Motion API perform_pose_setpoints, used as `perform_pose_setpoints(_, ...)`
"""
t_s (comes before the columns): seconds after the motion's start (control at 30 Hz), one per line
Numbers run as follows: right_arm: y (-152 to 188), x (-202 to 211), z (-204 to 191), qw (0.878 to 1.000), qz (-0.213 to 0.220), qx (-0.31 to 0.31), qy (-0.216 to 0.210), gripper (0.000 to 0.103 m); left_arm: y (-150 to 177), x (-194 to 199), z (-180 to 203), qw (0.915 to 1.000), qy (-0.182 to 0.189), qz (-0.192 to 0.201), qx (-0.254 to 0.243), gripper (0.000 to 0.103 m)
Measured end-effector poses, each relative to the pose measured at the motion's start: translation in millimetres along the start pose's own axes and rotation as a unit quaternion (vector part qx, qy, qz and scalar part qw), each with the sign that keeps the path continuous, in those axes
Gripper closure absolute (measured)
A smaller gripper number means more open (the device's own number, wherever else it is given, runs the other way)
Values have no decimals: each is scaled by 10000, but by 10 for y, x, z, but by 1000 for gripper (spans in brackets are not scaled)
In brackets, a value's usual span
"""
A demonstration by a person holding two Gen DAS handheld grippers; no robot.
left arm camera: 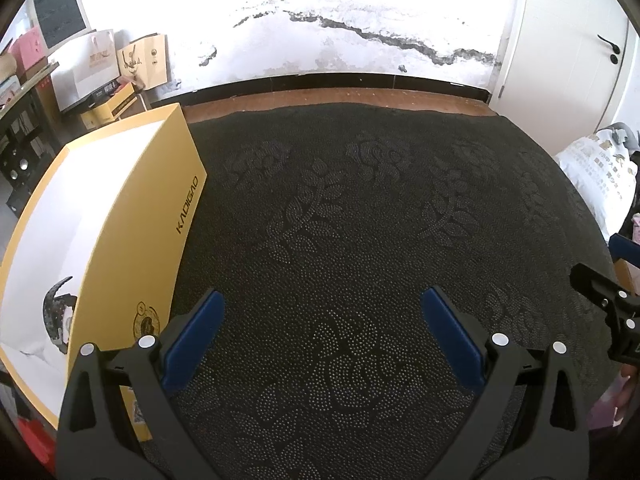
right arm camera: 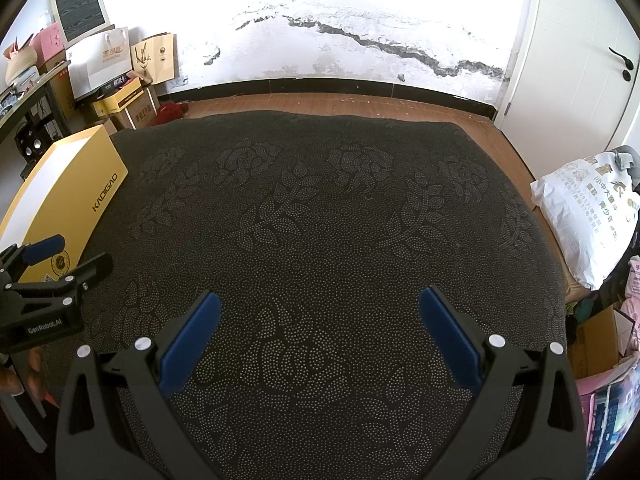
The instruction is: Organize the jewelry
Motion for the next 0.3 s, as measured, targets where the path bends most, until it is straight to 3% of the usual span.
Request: perform_pose_setpoints(0.3,-2,-12,-3,10000,-28,-8,20,7,10,-29,15,10000,9,-84,-16,6)
Point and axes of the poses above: each gripper's, at about its wrist camera, not at the fingertips, and x roughly against the way its jaws point, z to its right, y to its underside, the point moved 3 cm from there along -x, roughly the way its jaws point, and after that the axes turned 1 degree about y, right-handed, at the moved point
